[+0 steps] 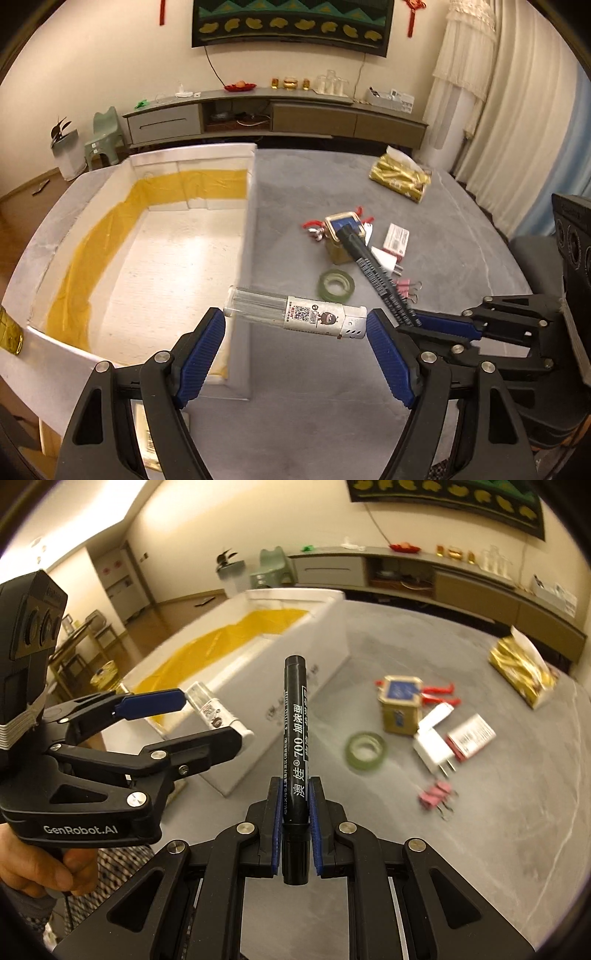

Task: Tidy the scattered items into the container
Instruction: 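Carry both items over the white box and release them inside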

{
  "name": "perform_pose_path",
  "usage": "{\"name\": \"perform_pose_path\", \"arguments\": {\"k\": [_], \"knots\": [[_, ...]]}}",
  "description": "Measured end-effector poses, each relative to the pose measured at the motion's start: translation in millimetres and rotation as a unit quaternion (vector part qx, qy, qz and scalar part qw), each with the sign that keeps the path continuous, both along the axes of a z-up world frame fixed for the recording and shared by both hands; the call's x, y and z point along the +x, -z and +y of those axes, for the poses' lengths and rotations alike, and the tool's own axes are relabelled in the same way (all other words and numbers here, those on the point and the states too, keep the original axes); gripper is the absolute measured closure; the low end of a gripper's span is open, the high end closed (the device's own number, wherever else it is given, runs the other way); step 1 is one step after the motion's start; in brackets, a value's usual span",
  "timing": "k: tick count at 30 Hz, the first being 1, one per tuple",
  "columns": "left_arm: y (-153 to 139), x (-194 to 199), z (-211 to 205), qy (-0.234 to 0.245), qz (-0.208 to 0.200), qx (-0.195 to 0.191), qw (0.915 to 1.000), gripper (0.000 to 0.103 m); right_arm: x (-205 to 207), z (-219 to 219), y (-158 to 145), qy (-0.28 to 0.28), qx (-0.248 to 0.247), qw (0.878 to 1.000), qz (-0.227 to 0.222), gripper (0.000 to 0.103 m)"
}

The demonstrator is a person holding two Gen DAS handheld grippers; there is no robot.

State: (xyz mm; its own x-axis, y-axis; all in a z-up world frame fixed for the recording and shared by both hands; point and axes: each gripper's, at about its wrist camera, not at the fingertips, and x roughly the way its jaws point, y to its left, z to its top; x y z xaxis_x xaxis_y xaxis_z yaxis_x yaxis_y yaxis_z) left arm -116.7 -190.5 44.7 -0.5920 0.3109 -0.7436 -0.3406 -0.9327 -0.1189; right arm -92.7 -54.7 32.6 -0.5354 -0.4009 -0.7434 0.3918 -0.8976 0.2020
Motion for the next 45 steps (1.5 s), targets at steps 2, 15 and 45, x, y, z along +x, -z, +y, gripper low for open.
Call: {"name": "perform_pose_path", "arguments": {"k": [2,15,45], "knots": [[-8,0,-10,-0.002,0.002,0.015,0.9999,0.024,-2,-11,-7,-0.007,0.004,1.000,0.003,0.089],[-41,-15,-69,-0.030,0.032,0.022,0.9988,0.024,-18,-76,-45,-0.056,0.030,0.998,0.030,0.089],[-7,-90,-134,-0.060,-0.041,0.037,0.9967,0.087,-100,-139,-29,-0.074,0.079,0.994,0.005,0.089]]}}
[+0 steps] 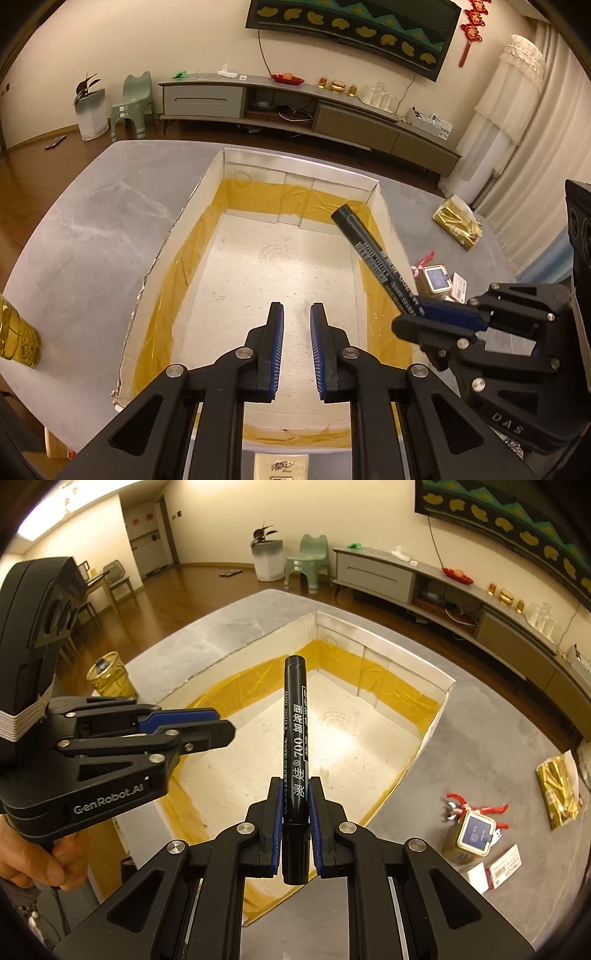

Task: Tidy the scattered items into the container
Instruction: 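Carry both items over the white box and release them inside, then move both tools back toward the remaining items on the table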

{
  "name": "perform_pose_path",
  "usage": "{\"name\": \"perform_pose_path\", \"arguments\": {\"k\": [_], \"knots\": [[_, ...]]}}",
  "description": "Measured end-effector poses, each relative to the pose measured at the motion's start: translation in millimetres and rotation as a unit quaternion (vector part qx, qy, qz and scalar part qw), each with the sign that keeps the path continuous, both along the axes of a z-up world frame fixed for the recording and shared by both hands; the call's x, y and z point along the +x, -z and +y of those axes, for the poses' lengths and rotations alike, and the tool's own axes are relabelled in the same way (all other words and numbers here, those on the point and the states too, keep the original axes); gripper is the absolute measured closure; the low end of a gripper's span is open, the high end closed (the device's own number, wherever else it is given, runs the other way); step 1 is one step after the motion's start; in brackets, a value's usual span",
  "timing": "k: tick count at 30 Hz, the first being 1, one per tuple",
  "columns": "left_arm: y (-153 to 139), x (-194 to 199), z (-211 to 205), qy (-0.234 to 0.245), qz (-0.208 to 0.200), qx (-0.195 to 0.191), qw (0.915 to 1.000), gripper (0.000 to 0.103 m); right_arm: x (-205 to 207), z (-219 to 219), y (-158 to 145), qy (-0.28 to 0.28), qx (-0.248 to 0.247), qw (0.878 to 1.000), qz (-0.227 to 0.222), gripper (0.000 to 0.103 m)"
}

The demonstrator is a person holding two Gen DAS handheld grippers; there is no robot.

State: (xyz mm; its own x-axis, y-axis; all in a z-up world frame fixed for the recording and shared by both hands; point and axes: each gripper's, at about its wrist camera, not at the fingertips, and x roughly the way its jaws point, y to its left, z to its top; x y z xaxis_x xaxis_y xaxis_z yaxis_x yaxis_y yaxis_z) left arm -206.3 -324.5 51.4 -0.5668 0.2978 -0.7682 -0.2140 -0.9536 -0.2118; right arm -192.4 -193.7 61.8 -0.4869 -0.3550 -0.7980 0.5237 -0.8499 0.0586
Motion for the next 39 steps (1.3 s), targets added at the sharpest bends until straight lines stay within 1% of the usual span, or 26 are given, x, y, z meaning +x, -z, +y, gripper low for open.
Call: {"name": "perform_pose_path", "arguments": {"k": [4,5,6,7,8,9,10,12,13,14,21,28,34,39], "knots": [[2,0,1,0.003,-0.001,0.000,1.0000,0.086,-8,-1,5,0.003,-0.002,1.000,-0.009,0.088],[2,0,2,0.005,-0.002,0.001,1.0000,0.084,-10,-1,7,0.003,-0.005,1.000,-0.012,0.088],[3,0,2,0.005,-0.004,0.003,1.0000,0.081,-11,-1,8,0.004,-0.009,1.000,-0.017,0.085],[3,0,2,0.006,-0.004,0.005,1.0000,0.070,-13,-1,9,0.007,-0.010,1.000,-0.018,0.075],[3,-1,2,0.006,-0.003,0.004,1.0000,0.059,-14,0,10,0.011,-0.011,1.000,-0.018,0.070],[2,0,2,0.002,0.002,-0.003,1.0000,0.056,-15,1,10,0.013,-0.012,1.000,-0.018,0.068],[2,1,2,-0.001,0.005,-0.009,0.9999,0.051,-15,2,11,0.015,-0.012,1.000,-0.019,0.068],[1,0,0,-0.003,0.006,-0.006,1.0000,0.039,-16,4,11,0.019,-0.012,1.000,-0.020,0.068],[0,1,-2,-0.006,0.008,-0.003,0.9999,0.030,-17,6,12,0.020,-0.013,1.000,-0.021,0.068],[-1,2,-3,-0.007,0.012,-0.003,0.9999,0.023,-17,6,13,0.020,-0.014,0.999,-0.022,0.068],[-5,7,7,-0.003,0.026,-0.028,0.9993,0.022,-11,8,16,0.016,-0.014,0.999,-0.027,0.068],[-10,18,14,-0.010,0.040,-0.054,0.9977,0.022,-1,8,16,0.012,-0.015,0.999,-0.025,0.068],[-17,32,16,-0.011,0.050,-0.051,0.9974,0.022,7,11,12,0.014,-0.017,0.999,-0.024,0.068],[-25,45,18,-0.006,0.068,-0.042,0.9968,0.022,16,15,8,0.016,-0.019,0.999,-0.022,0.068]]}}
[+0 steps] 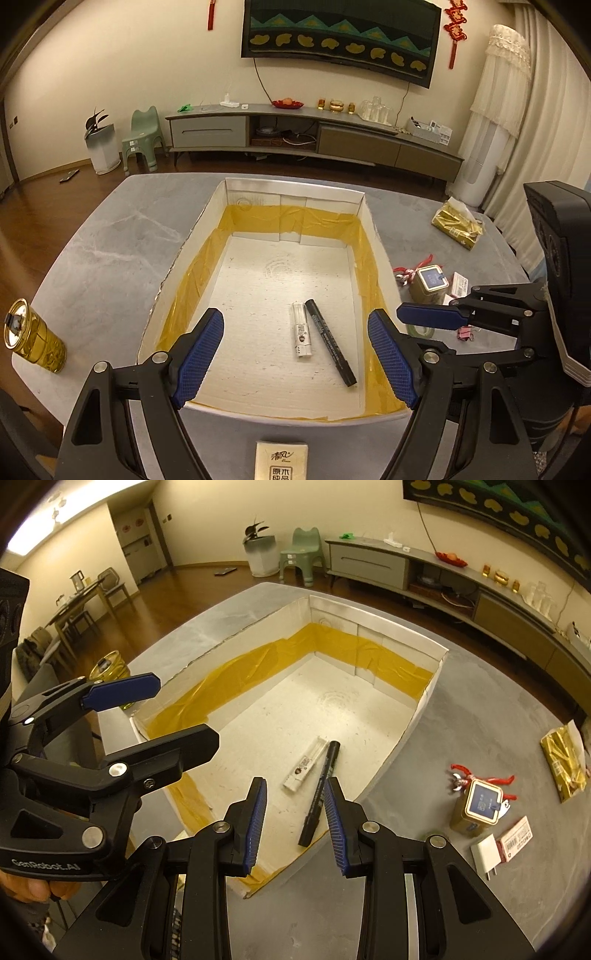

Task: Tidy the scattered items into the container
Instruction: 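Move both tools back toward the remaining items on the table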

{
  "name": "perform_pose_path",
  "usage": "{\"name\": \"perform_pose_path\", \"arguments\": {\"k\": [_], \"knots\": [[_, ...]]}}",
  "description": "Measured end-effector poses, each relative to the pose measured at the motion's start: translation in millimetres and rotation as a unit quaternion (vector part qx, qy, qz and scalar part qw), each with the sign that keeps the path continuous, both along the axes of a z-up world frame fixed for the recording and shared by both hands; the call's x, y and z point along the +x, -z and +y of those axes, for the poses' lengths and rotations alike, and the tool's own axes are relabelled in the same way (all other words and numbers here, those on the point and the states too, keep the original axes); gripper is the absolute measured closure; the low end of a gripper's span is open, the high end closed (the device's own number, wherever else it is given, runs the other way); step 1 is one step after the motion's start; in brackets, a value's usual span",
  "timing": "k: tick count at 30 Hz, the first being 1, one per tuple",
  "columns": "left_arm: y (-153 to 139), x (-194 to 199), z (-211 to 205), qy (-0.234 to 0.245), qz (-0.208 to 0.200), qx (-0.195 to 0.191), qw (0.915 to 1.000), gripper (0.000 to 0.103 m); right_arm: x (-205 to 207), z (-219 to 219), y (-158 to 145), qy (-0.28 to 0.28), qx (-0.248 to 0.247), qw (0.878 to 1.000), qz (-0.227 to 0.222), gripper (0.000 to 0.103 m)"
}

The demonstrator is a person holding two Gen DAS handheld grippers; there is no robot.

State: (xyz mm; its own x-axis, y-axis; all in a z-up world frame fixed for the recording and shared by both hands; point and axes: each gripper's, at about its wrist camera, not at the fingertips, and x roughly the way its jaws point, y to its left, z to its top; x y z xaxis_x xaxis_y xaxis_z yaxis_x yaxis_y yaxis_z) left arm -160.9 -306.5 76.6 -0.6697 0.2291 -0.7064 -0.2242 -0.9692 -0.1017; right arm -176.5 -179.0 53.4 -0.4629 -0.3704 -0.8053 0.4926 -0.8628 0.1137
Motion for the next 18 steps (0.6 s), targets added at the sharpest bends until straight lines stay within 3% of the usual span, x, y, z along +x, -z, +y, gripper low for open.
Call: {"name": "perform_pose_path", "arguments": {"k": [13,18], "knots": [[-23,33,14,0.006,0.029,0.005,0.9995,0.022,31,14,-11,0.004,-0.019,1.000,0.003,0.067],[-34,57,26,-0.005,0.070,-0.022,0.9973,0.022,48,23,-19,0.008,-0.036,0.999,0.010,0.065]]}}
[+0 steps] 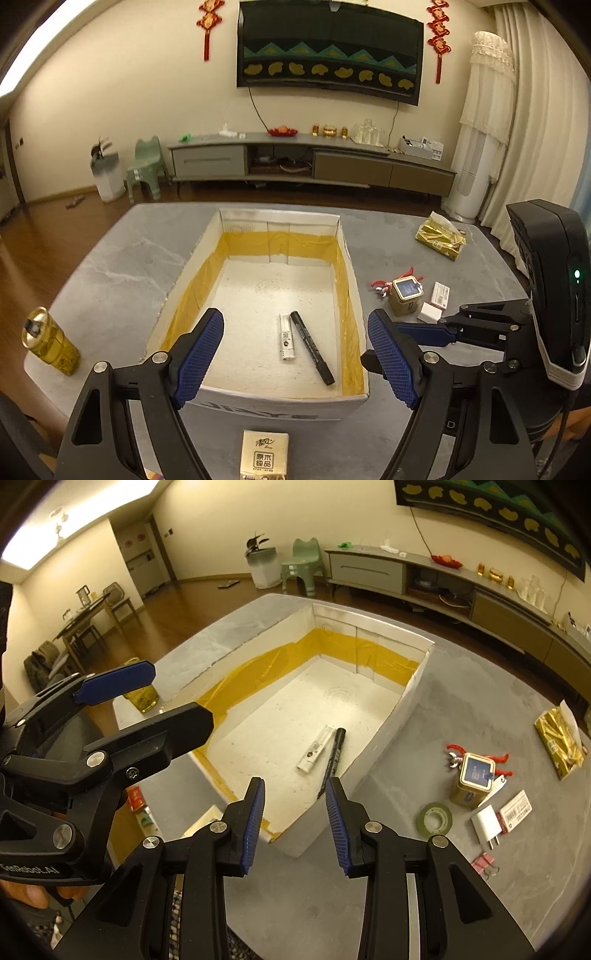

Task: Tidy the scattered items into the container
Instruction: 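Move both tools back toward the remaining items on the table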

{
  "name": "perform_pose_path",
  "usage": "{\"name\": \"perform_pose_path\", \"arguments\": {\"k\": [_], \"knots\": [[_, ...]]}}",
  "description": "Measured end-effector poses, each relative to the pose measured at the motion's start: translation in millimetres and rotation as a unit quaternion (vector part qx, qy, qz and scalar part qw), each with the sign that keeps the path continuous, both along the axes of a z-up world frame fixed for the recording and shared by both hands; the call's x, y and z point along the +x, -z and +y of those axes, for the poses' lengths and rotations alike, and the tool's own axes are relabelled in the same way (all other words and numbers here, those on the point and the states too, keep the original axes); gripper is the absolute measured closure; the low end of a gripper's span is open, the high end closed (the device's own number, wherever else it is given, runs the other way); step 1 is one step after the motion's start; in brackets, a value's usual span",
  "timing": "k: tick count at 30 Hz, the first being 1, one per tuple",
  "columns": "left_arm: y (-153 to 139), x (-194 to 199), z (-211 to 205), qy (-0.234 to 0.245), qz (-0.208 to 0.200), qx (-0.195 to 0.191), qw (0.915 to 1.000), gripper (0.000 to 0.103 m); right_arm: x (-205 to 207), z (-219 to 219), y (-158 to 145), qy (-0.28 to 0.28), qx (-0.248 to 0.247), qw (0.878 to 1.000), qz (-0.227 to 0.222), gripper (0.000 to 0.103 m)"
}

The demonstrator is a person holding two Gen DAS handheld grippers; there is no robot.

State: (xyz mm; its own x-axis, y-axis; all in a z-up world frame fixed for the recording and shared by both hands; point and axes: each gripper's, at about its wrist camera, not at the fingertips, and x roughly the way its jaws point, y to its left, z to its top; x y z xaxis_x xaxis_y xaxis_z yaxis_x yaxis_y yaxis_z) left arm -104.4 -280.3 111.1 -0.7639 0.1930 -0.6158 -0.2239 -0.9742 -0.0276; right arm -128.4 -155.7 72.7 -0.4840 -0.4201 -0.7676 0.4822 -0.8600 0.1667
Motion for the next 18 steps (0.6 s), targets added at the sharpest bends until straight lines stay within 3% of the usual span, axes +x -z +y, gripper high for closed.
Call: {"name": "perform_pose_path", "arguments": {"k": [4,6,12,18], "knots": [[-4,24,11,-0.019,0.041,-0.026,0.9986,0.017,15,10,-4,0.006,-0.007,1.000,0.009,0.065],[-5,32,15,-0.013,0.048,-0.014,0.9986,0.016,23,18,-6,0.013,-0.012,1.000,0.015,0.065],[4,33,40,0.023,0.004,0.031,0.9992,0.016,43,59,-3,0.046,-0.031,0.998,0.018,0.065],[16,32,84,0.056,-0.015,0.030,0.9979,0.016,53,116,6,0.094,-0.047,0.994,0.010,0.065]]}}
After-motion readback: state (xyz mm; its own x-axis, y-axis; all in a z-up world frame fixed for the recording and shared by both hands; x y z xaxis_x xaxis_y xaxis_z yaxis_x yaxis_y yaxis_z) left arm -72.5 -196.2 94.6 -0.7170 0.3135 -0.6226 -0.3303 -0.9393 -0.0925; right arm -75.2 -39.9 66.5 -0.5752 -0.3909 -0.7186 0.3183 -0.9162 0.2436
